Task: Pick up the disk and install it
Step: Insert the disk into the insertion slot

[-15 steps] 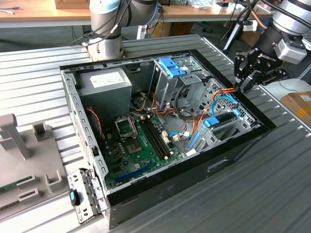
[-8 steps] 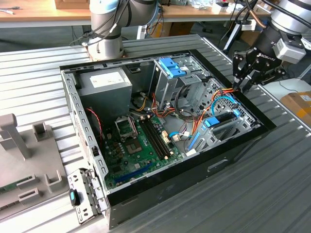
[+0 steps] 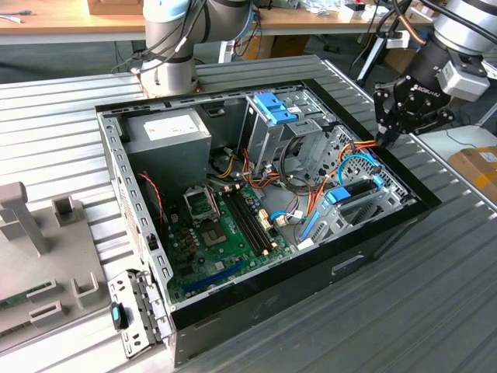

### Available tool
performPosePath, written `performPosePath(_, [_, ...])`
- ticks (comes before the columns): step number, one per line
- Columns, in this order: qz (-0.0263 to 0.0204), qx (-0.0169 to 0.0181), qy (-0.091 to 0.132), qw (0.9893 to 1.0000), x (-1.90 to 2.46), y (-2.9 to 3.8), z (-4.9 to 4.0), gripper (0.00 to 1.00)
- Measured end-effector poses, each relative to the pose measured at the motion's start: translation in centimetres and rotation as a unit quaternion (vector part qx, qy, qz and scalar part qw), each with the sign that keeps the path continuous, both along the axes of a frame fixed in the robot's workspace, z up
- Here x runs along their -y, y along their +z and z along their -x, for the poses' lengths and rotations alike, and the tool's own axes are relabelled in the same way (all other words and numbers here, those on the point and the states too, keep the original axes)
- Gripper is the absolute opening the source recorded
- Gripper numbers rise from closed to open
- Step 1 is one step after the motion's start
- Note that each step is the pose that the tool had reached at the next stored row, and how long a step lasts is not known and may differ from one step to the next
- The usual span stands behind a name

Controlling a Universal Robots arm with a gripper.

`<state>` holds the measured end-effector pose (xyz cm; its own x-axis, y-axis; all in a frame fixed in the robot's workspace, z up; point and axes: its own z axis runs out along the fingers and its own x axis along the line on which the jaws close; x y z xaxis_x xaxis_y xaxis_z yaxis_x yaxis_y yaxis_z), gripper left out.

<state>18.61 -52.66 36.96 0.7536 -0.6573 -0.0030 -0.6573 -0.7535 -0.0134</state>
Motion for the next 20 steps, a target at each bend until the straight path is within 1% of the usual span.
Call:
performPosePath(2, [-0.0001, 0.0000, 0.000, 1.0000, 0.00, 0.03, 0.00, 0.11])
performPosePath(8, [0.0000, 0.0000, 0.000, 1.0000, 0.00, 0.14, 0.00, 0.11])
performPosePath(9, [0.0000, 0.0000, 0.000, 1.0000, 0.00, 0.15, 0.00, 0.18])
performPosePath(10, [0.0001, 0.0000, 0.000, 1.0000, -0.01, 0.09, 0.00, 0.18])
performPosePath(12, [0.0004, 0.0000, 0.009, 1.0000, 0.00, 0.07, 0.01, 0.18])
performPosePath(14, [0.0005, 0.0000, 0.029, 0.9996, 0.00, 0.06, 0.01, 0.18])
performPosePath(17, [0.0005, 0.0000, 0.030, 0.9996, 0.00, 0.06, 0.01, 0.19])
performPosePath(18, [0.0011, 0.0000, 0.055, 0.9985, 0.01, 0.04, 0.02, 0.25])
performPosePath(19, [0.0025, 0.0000, 0.082, 0.9966, 0.01, -0.06, 0.02, 0.25])
performPosePath(20, [0.0026, -0.0001, 0.091, 0.9959, 0.01, -0.18, 0.01, 0.25])
